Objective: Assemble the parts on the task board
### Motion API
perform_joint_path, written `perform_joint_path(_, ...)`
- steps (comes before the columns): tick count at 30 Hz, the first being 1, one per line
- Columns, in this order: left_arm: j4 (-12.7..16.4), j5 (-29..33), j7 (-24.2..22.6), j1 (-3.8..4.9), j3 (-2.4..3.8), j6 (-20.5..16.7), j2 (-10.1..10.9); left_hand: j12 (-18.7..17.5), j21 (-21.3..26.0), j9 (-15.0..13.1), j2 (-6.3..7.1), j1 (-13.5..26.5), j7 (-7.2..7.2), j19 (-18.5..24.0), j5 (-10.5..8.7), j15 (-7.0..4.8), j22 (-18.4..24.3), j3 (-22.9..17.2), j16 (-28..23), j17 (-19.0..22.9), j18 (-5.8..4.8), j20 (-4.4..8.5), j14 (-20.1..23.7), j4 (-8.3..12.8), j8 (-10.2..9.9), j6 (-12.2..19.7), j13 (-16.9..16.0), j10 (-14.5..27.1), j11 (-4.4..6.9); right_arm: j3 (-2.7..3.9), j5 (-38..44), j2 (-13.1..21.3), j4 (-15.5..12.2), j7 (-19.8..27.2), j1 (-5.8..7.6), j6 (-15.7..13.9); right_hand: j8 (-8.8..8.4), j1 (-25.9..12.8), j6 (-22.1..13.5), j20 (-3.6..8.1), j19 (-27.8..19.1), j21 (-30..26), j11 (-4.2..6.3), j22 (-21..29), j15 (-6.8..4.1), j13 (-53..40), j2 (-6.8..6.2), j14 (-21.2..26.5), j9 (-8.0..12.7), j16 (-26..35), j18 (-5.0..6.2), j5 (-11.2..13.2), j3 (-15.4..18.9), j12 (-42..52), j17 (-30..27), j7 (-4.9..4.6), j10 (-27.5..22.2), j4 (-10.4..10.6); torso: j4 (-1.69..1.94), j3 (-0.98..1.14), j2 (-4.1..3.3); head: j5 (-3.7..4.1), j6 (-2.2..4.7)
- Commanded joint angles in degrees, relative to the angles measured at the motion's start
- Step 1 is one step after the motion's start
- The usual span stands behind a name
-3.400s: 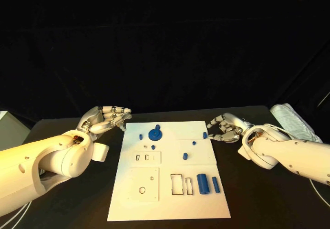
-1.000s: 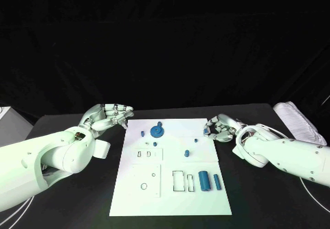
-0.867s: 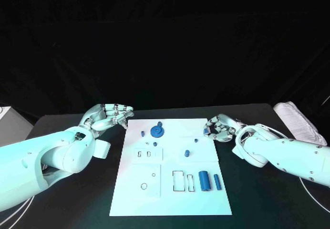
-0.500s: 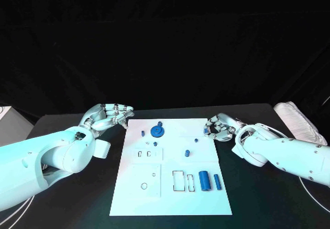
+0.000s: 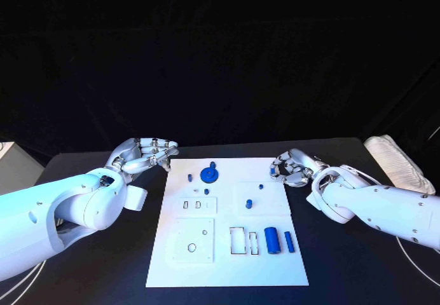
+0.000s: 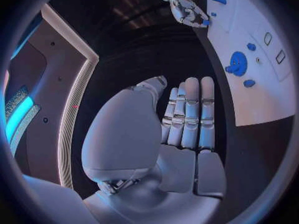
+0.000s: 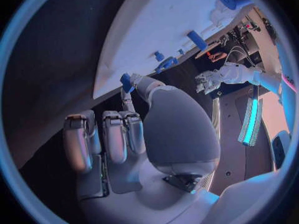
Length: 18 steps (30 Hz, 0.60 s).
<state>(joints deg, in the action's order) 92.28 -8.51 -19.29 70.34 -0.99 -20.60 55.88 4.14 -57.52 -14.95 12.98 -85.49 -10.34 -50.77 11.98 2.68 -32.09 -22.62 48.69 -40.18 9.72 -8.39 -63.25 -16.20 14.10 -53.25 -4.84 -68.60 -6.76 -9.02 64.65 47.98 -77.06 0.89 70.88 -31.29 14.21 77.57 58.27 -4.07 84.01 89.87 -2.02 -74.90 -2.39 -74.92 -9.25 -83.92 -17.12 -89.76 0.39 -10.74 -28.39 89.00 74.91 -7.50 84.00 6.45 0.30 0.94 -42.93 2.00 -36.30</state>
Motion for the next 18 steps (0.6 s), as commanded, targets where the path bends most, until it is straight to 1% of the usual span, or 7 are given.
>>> perform_joint_path(1,0.0,-0.1,0.0,0.02,0.03,0.9,-0.2,-0.2,-0.3,-0.1,-0.09,0.3,-0.11,0.3,-0.29,0.04,-0.1,-0.2,0.4,0.0,0.75,-0.06,0.5,0.0,-0.3,0.5,-0.1,0.4,0.06,0.15,-1.0,0.3,-2.1,-2.0,0.76,-2.2,1.63,-0.6,0.4,0.31,6.0,0.1,0.17,-15.1,0.18,-14.1,0.21,-6.1,-1.6,-0.2,-0.39,-0.3,-0.2,-0.1,15.1,1.1,5.0,-0.3,-0.04,-0.14,0.24,-0.04,-0.05)
perform_joint_path(7,-0.4,-0.4,0.4,0.0,-0.04,1.0,-0.5,0.0,-0.4,-0.2,-0.21,0.3,-0.23,0.4,-0.26,0.03,-0.1,-0.3,0.5,0.0,0.77,-0.09,0.5,0.1,-0.2,0.3,-0.2,0.1,0.09,0.22,-1.8,0.3,-6.6,-5.9,2.38,-2.5,1.65,-0.9,0.1,0.11,6.0,0.1,-0.02,-15.1,0.45,-14.1,0.4,-6.1,-1.6,-0.2,-0.39,-0.3,-0.3,-0.2,15.1,0.89,5.0,-0.2,-0.11,-0.37,0.7,-0.28,-0.34)
perform_joint_path(10,-0.7,-0.6,0.7,-0.01,-0.12,1.0,-0.8,0.6,-0.6,-0.4,-0.3,0.3,-0.19,0.5,-0.28,-0.05,-0.2,-0.3,0.6,-0.1,0.8,-0.09,0.4,0.1,-0.1,0.2,-0.6,-0.8,0.24,0.23,-1.3,-0.3,-9.5,-9.2,3.07,-3.1,1.67,-0.9,0.0,0.06,6.0,0.1,-0.05,-15.1,0.51,-14.1,0.52,-6.1,-1.6,-0.2,-0.39,-0.3,-0.4,-0.2,15.1,0.86,5.0,-0.2,-0.09,-0.64,1.05,-0.64,-0.75)
perform_joint_path(11,-0.9,-0.6,0.8,-0.01,-0.14,1.0,-0.9,0.9,-0.7,-0.5,-0.3,0.3,-0.18,0.5,-0.3,-0.11,-0.2,-0.2,0.7,-0.1,0.82,-0.07,0.4,0.2,-0.1,0.1,-0.8,-1.1,0.32,0.23,-0.9,-0.6,-10.3,-10.3,3.2,-3.3,1.69,-0.9,0.0,0.03,6.0,0.1,-0.06,-15.1,0.53,-14.1,0.58,-6.1,-1.6,-0.2,-0.39,-0.3,-0.4,-0.2,15.1,0.85,5.0,-0.2,-0.1,-0.67,1.13,-0.74,-0.86)
perform_joint_path(13,-1.1,-0.7,0.9,-0.01,-0.19,1.0,-1.1,1.3,-0.8,-0.6,-0.32,0.5,-0.19,0.5,-0.3,-0.16,-0.3,-0.1,0.9,-0.2,0.82,-0.05,0.3,0.1,0.0,0.0,-1.0,-1.4,0.38,0.23,-0.2,-1.5,-11.8,-12.2,3.38,-3.4,1.69,-0.9,0.0,0.03,6.0,0.1,-0.06,-15.1,0.53,-14.1,0.58,-6.1,-1.6,-0.2,-0.39,-0.3,-0.4,-0.2,15.1,0.85,5.0,-0.2,-0.12,-0.83,1.34,-1.03,-1.06)
perform_joint_path(16,-1.5,-0.9,1.1,-0.01,-0.25,1.0,-1.4,2.0,-1.0,-0.9,-0.33,0.6,-0.08,0.5,-0.33,-0.27,-0.4,0.1,1.3,-0.3,0.83,0.02,0.1,0.2,0.4,-0.3,-1.5,-1.9,0.55,0.22,0.5,-3.0,-13.2,-14.5,3.47,-3.5,1.7,-0.9,0.0,0.01,6.0,0.1,-0.07,-15.1,0.55,-14.1,0.6,-6.1,-1.6,-0.2,-0.39,-0.3,-0.5,-0.1,15.1,0.85,5.0,-0.2,-0.06,-0.93,1.46,-1.29,-1.27)
perform_joint_path(18,-1.8,-1.1,1.2,-0.01,-0.29,0.9,-1.7,2.9,-1.2,-1.2,-0.35,0.6,0.08,0.5,-0.35,-0.42,-0.5,0.4,1.8,-0.6,0.84,0.11,-0.2,0.4,0.8,-0.3,-2.0,-2.2,0.74,0.2,1.1,-4.6,-14.1,-16.2,3.44,-3.4,1.7,-0.9,0.0,0.01,6.0,0.1,-0.07,-15.1,0.55,-14.1,0.6,-6.1,-1.6,-0.2,-0.39,-0.3,-0.5,-0.1,15.1,0.85,5.0,-0.2,-0.01,-1.03,1.59,-1.54,-1.6)
